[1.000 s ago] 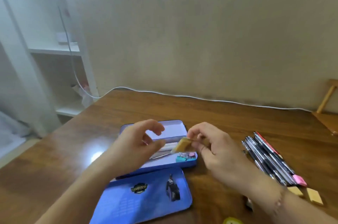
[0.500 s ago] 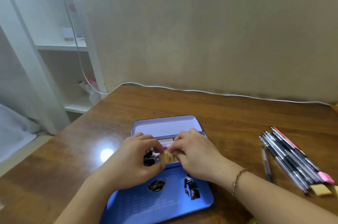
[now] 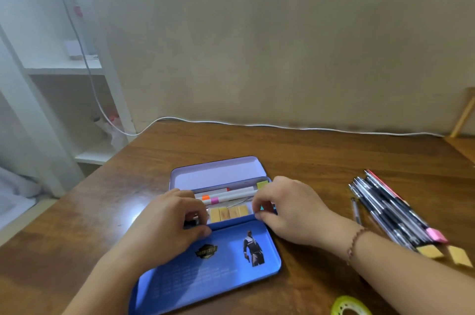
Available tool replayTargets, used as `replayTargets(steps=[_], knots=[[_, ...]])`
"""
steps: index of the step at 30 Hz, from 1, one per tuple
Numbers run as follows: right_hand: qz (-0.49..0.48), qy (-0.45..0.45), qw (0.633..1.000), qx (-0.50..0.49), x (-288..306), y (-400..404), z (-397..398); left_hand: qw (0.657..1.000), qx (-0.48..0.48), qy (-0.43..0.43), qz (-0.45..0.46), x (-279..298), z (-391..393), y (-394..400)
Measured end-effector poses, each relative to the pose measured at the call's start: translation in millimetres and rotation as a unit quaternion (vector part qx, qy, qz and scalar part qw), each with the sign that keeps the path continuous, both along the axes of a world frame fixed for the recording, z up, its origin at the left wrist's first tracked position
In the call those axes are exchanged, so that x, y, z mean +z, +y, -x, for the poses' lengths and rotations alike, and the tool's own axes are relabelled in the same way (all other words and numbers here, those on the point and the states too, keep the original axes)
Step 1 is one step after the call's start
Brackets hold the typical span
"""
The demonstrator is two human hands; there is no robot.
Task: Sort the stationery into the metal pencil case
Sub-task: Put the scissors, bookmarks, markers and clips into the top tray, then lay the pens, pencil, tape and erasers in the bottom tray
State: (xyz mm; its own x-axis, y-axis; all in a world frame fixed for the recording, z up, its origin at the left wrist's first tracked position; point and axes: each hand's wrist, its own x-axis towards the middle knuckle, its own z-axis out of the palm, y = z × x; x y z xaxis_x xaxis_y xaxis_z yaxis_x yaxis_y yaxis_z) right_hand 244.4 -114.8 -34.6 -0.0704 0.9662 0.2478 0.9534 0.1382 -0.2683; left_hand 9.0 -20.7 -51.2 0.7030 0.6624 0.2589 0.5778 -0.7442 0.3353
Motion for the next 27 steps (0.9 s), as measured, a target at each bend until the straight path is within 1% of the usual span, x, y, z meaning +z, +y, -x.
replayTargets(steps=[3,5,7,9,10,12,14,15,17,20,23,25,27], knots=[[0.022,0.048,0.998,-0.028,-0.3,14.6,1.8,0.998,0.056,-0.024,0.008,-0.5,-3.2,8.0],[0.026,0.053,0.997,-0.041,1.6,21.4,3.8,0.996,0.076,-0.040,0.002,-0.3,-4.1,10.6],[0.021,0.047,0.998,-0.048,5.2,21.7,3.1,0.996,0.071,-0.037,-0.038,2.3,-0.8,6.1],[-0.004,0.046,0.997,-0.061,9.9,11.7,-3.7,0.995,0.046,-0.008,-0.084,5.0,8.8,-2.7],[-0.025,0.037,0.996,-0.082,11.6,3.2,-11.2,0.995,0.030,0.016,-0.098,6.4,15.3,-7.1],[-0.048,-0.021,0.986,-0.156,12.9,-20.8,-33.4,0.990,0.003,0.075,-0.121,7.4,26.8,-13.8],[-0.001,-0.095,0.968,-0.231,10.8,-50.0,-56.1,0.981,-0.020,0.129,-0.142,4.3,33.3,-14.9],[0.031,-0.114,0.960,-0.253,9.2,-64.7,-64.9,0.979,-0.027,0.140,-0.144,1.8,35.0,-14.0],[0.069,-0.127,0.953,-0.266,7.3,-88.5,-77.2,0.983,-0.036,0.134,-0.124,-2.9,34.2,-12.1],[0.090,-0.109,0.955,-0.259,6.5,-112.8,-82.7,0.986,-0.037,0.137,-0.084,-1.3,19.9,-16.1],[0.073,-0.075,0.962,-0.253,2.9,-122.0,-83.1,0.983,-0.078,0.147,-0.073,2.2,-10.1,-25.1],[0.038,-0.027,0.968,-0.245,2.5,-126.0,-89.8,0.979,-0.122,0.148,-0.062,5.3,-38.2,-32.2],[-0.021,0.039,0.978,-0.205,4.9,-129.5,-97.2,0.978,-0.153,0.137,-0.036,6.7,-65.5,-39.3]])
